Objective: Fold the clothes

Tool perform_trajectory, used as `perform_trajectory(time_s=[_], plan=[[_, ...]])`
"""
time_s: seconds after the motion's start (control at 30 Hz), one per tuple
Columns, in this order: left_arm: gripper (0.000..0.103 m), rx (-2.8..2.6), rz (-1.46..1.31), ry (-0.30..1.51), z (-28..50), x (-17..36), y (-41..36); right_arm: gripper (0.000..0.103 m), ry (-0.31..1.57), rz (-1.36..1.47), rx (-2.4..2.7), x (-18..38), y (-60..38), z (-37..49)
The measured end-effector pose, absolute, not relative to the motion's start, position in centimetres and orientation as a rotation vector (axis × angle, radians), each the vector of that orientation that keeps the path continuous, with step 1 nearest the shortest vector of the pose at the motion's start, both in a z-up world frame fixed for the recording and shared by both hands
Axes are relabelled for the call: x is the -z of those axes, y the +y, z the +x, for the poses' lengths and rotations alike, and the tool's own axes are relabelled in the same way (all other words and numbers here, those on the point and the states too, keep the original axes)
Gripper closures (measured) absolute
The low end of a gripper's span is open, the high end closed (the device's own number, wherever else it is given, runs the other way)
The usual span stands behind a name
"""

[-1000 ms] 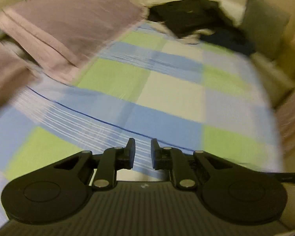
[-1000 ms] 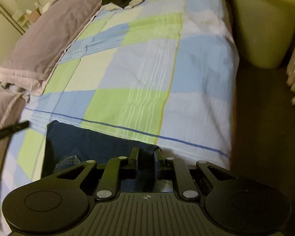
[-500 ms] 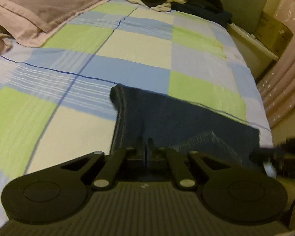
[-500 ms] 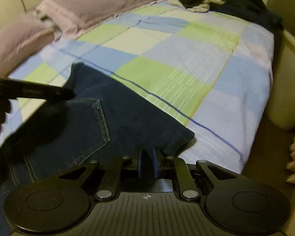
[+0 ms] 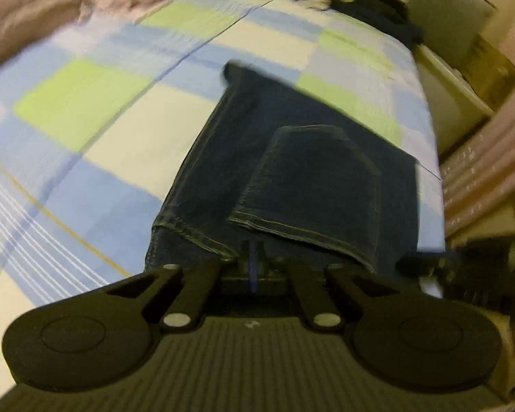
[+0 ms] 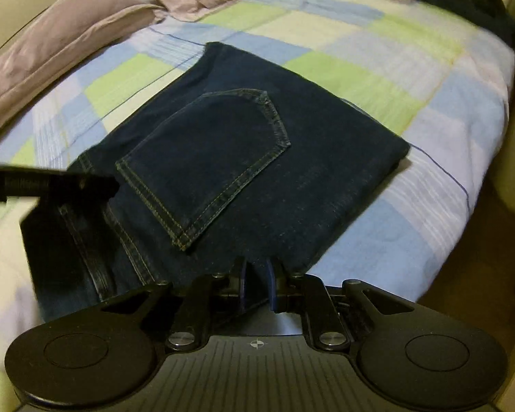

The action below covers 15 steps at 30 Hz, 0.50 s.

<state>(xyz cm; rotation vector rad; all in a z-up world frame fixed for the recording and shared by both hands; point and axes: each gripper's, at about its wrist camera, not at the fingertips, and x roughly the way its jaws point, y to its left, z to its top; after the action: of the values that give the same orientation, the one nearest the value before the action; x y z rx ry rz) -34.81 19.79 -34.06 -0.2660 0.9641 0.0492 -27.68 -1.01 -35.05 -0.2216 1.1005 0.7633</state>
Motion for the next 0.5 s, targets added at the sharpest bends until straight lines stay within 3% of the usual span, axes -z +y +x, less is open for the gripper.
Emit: perform_trajectory(time_s=[0.13,0.27,0.47,0.5], plan=[[0.103,-0.109,-0.292,1.005,-38.0,34.5,19.1,0.091,1.072,-0.156,-0.843,32.6,-2.3,-29.9],[0.102,-0.209,-0.385,1.027,-39.5,35.4,19.2,0.091,1.130,-0.265,-0.878,36.1,-1.1,-32.3],[0.102,-0.332,-0.406,1.105,-39.6,30.2,18.6,0.091,1.275,-0.306,-0.905,32.6,-0.1,-29.9],[0.102,-0.353,-0.423,1.112,-39.9,29.2,18.6,0.082,1.293,-0.321,-0.913,31.8,-0.4,-29.8]])
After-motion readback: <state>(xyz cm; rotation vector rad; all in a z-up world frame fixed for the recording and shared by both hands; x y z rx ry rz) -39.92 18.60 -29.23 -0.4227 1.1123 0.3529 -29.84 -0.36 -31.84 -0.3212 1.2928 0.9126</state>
